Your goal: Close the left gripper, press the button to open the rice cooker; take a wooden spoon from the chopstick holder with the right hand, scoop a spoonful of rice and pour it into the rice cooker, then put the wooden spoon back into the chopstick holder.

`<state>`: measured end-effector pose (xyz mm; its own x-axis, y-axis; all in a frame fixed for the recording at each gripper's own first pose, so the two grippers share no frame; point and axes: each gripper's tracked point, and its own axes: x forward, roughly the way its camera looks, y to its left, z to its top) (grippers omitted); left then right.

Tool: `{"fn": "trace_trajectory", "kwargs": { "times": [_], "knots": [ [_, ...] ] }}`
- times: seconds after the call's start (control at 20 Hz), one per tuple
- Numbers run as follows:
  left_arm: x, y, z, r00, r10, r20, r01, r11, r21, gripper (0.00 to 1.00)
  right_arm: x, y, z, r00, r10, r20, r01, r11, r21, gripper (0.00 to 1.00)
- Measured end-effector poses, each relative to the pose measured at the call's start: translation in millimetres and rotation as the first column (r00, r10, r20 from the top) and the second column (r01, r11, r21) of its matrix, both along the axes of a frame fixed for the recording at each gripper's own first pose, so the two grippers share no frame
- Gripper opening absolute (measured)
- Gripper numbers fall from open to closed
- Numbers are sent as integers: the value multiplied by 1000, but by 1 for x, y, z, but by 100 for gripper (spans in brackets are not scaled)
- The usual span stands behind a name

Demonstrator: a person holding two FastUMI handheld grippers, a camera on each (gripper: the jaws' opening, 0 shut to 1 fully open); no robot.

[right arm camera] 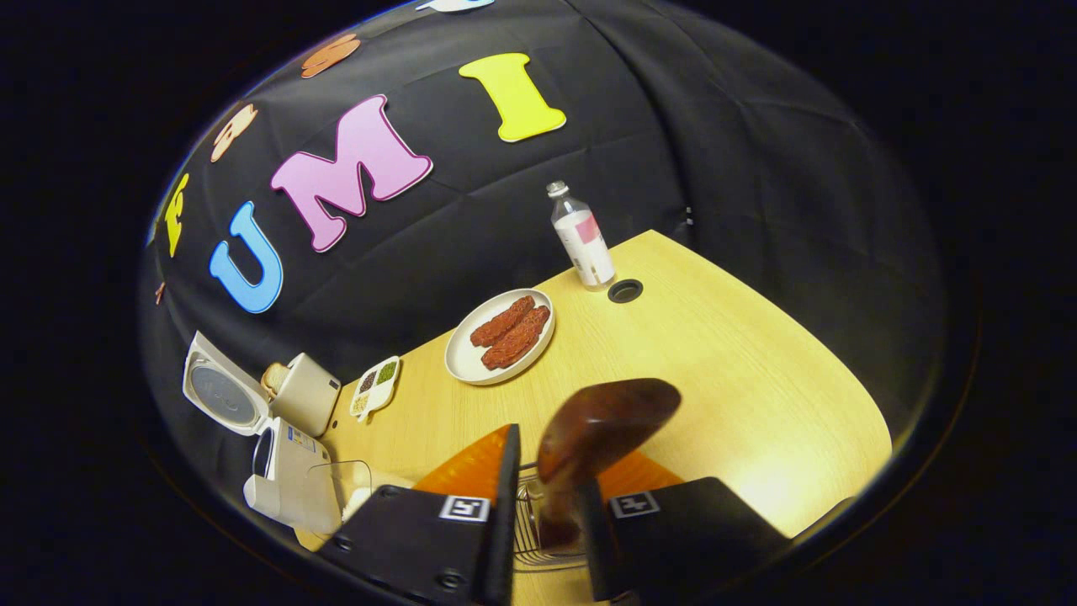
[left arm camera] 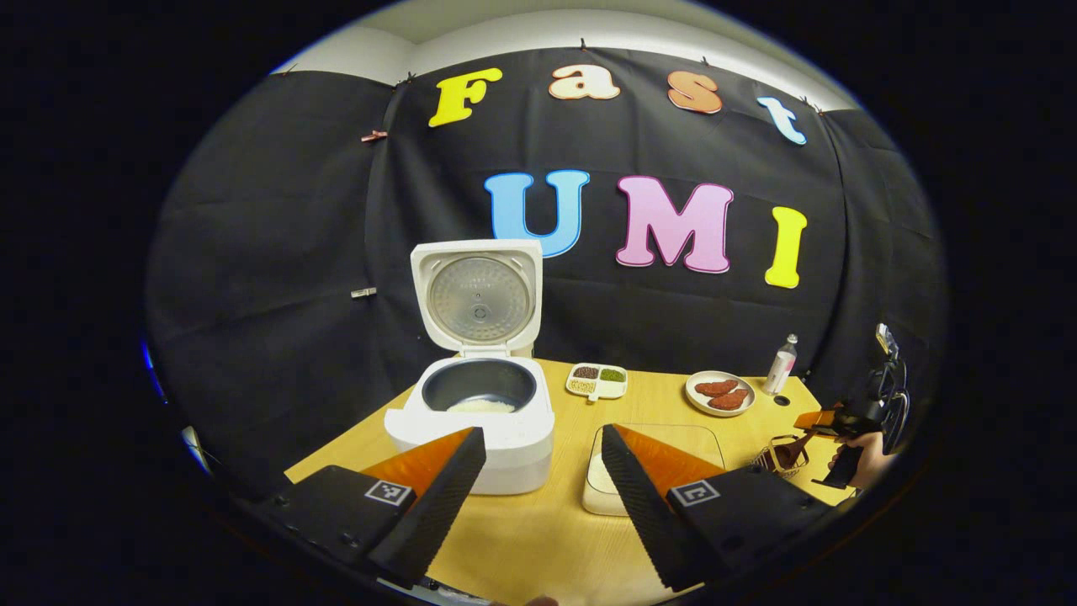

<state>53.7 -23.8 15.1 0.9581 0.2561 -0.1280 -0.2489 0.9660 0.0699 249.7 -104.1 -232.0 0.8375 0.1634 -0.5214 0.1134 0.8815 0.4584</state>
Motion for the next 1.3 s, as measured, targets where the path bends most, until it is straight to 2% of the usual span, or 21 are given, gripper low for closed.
{"fn": "trace_trajectory", "kwargs": {
  "times": [0.15, 0.2, 0.25, 0.45, 0.6, 0.65, 0.75, 0.9, 1.15, 1.3],
  "knots": [
    [13, 10, 36, 998, -28, 64, 29, 1000, -10, 96, -11, -8, 10, 1000, -26, 2, 26, 1000, -5, 87],
    [18, 13, 49, 996, -42, 84, 43, 999, -10, 96, -15, -15, 15, 999, -42, 20, 43, 999, -27, 87],
    [23, 16, 59, 994, -55, 96, 56, 998, -8, 96, -23, -21, 21, 998, -55, 38, 57, 997, -49, 100],
    [46, 40, 112, 990, -63, 130, 59, 998, 35, 96, -57, -48, 47, 991, -105, 88, 117, 983, -144, 98],
    [63, 55, 151, 985, -71, 155, 58, 994, 89, 96, -95, -74, 68, 978, -157, 135, 183, 960, -214, 99],
    [71, 57, 164, 982, -86, 166, 71, 993, 94, 95, -107, -79, 73, 975, -168, 146, 199, 952, -233, 98],
    [93, 49, 181, 969, -176, 171, 167, 984, 71, 95, -130, -83, 81, 970, -177, 164, 217, 939, -267, 98],
    [128, 65, 205, 965, -198, 171, 198, 980, 21, 95, -158, -75, 88, 973, -167, 161, 209, 934, -291, 99],
    [190, 110, 242, 973, -163, 163, 163, 987, 11, 95, -180, -49, 105, 972, -152, 182, 201, 935, -292, 99],
    [229, 139, 249, 980, -145, 133, 147, 989, -1, 95, -185, -37, 117, 969, -127, 211, 193, 924, -329, 99]
  ]
}}
